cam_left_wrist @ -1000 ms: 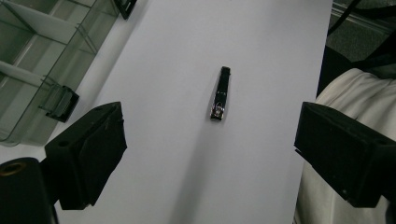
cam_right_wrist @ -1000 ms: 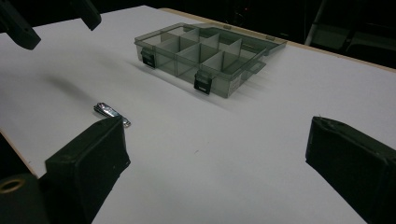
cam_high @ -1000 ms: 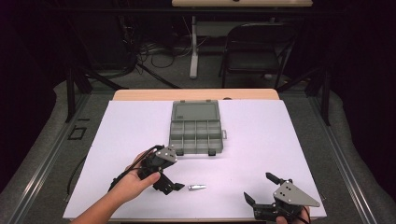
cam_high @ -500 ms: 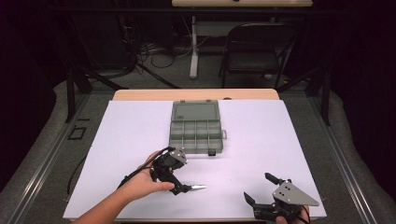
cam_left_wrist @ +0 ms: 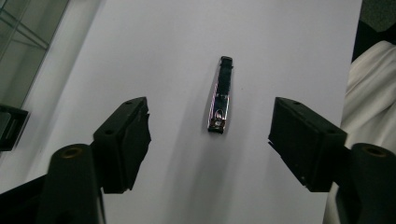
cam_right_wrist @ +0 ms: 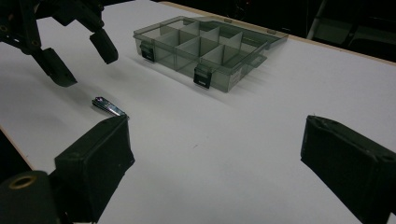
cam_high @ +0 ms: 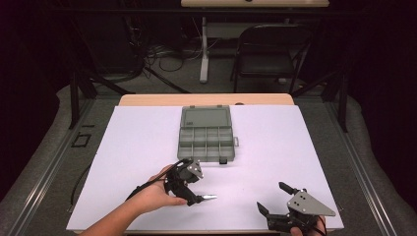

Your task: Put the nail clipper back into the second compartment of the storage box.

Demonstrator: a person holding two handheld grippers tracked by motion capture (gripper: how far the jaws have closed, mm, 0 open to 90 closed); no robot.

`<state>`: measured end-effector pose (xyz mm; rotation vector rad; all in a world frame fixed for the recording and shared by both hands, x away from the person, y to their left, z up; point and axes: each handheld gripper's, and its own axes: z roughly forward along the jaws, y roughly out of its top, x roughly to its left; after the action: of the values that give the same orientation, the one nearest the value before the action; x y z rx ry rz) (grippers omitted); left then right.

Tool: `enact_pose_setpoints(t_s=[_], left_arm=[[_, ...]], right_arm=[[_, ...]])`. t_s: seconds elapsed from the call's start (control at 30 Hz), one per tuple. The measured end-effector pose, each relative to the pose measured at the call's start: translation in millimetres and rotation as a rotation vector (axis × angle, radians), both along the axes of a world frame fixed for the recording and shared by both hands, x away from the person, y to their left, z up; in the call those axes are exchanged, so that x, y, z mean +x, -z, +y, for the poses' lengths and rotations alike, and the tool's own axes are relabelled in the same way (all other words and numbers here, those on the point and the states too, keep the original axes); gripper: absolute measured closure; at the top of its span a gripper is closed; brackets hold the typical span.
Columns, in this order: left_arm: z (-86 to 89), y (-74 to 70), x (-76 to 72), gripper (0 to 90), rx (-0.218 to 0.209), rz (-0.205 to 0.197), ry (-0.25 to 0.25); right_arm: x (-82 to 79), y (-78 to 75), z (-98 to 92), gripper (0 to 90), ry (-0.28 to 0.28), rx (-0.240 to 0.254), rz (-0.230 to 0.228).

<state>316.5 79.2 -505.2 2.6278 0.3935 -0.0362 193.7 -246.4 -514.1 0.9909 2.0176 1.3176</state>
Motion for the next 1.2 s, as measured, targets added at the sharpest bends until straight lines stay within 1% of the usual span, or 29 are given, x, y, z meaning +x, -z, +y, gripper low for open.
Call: enact_pose_setpoints(t_s=[0.03,0.1,0.17,0.23,0.27,0.3,0.33,0.47,0.53,0.6,0.63,0.73,0.77,0.83,0.87,1.13,1.2], left_arm=[[-2.4,0.8,0.5,33.2,0.015,0.008,0.008],[-5.6,1.6,-0.1,36.2,0.038,0.007,0.011],[-9.6,2.5,-0.8,41.6,0.067,-0.003,0.012],[-13.0,3.1,-0.6,44.8,0.092,-0.018,0.012],[-14.3,3.4,-1.2,48.8,0.093,-0.024,0.014],[-15.5,3.5,-0.9,52.2,0.092,-0.028,0.03],[-16.8,4.1,-1.5,52.9,0.094,-0.022,0.037],[-21.1,7.4,-2.2,55.2,0.142,-0.041,0.068],[-22.4,8.9,-2.0,55.8,0.165,-0.053,0.057],[-22.7,9.5,-1.4,58.1,0.164,-0.053,0.057],[-23.3,10.2,-0.3,61.3,0.166,-0.032,0.063],[-24.6,11.6,-0.7,63.8,0.172,-0.031,0.06],[-25.5,12.6,-0.8,64.8,0.183,-0.021,0.067],[-26.3,13.6,-1.1,65.7,0.195,-0.023,0.073],[-26.6,14.2,-1.0,66.3,0.2,-0.015,0.072],[-28.5,16.7,-1.0,67.5,0.214,-0.003,0.069],[-29.4,18.3,-1.4,68.5,0.225,-0.004,0.074]], right_arm=[[0.3,0.2,-0.2,8.5,-0.001,0.0,0.001],[0.3,0.4,-0.3,8.5,-0.001,0.004,0.002],[0.4,0.2,-0.8,8.6,-0.002,0.001,0.005],[0.5,0.3,-0.9,8.7,-0.001,0.003,0.003],[0.5,0.3,-1.0,8.8,-0.002,0.002,0.003],[0.4,0.3,-1.0,8.8,-0.002,0.002,0.003],[0.5,0.4,-1.1,8.8,-0.003,0.002,0.003],[1.3,1.2,-1.4,8.8,-0.002,0.003,0.004],[1.5,1.3,-1.3,8.8,-0.002,0.003,0.004],[1.4,1.3,-1.2,8.8,-0.003,0.002,0.006],[1.4,1.4,-1.1,8.8,-0.003,0.004,0.007],[1.3,1.7,-0.9,8.9,-0.002,0.006,0.014],[1.3,1.7,-0.9,9.0,0.0,0.007,0.016],[1.1,1.6,-1.0,9.0,-0.001,0.007,0.016],[1.4,1.6,-1.3,9.0,-0.003,0.005,0.013],[1.3,1.7,-1.2,9.4,-0.001,0.008,0.015],[1.3,1.8,-1.3,9.7,-0.001,0.007,0.016]])
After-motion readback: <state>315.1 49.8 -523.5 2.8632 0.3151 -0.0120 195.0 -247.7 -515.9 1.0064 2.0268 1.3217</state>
